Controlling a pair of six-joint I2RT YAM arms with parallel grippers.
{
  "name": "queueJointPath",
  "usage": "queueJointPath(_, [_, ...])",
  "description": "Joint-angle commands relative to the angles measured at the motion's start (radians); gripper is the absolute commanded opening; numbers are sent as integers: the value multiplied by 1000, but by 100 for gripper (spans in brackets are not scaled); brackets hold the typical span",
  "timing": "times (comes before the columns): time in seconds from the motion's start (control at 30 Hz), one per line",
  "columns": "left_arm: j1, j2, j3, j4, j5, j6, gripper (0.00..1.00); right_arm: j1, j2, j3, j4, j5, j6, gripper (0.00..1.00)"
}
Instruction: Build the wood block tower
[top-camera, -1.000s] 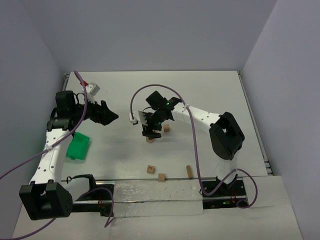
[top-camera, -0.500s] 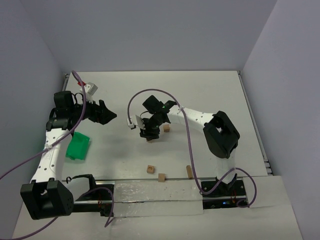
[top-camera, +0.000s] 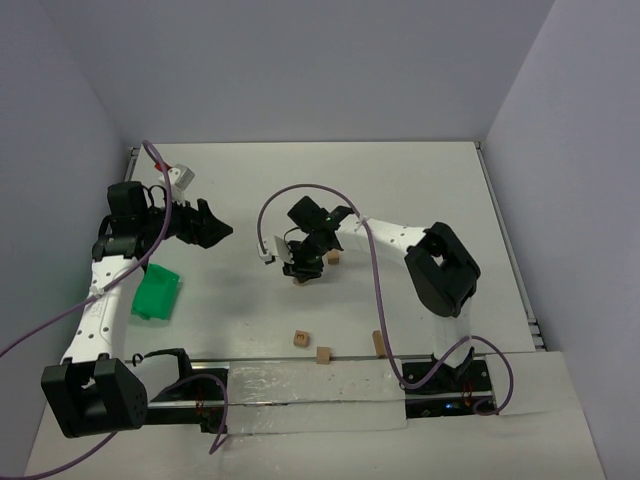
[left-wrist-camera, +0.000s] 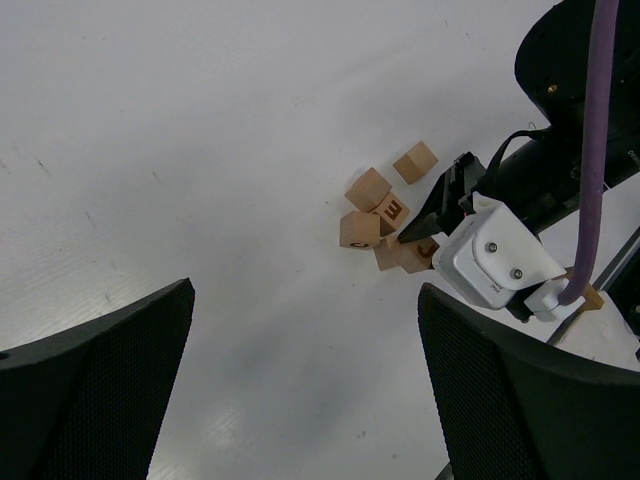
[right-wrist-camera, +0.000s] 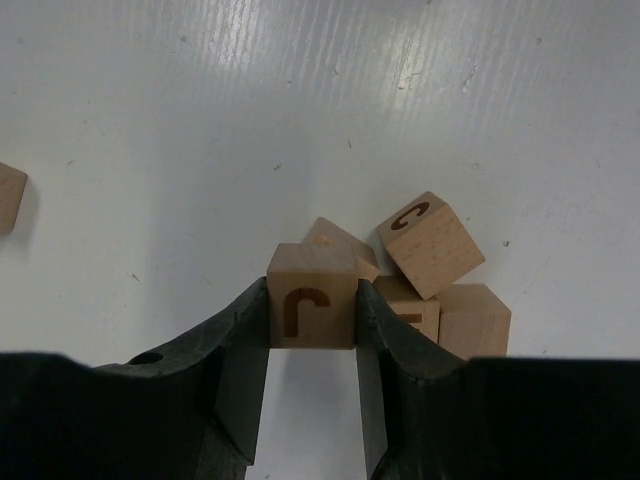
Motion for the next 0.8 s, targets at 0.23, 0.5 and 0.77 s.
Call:
queueJointPath(0.23, [7, -12, 22, 38, 52, 15, 98, -186, -264, -35, -154, -19, -72, 16])
queueJointPath(0.5, [6, 11, 37, 51, 70, 11, 98, -359, -255, -85, -194, 26, -198, 14])
queueJointPath(0.77, [7, 36, 53, 53, 57, 9, 98, -376, -164, -127, -102, 49, -241, 14])
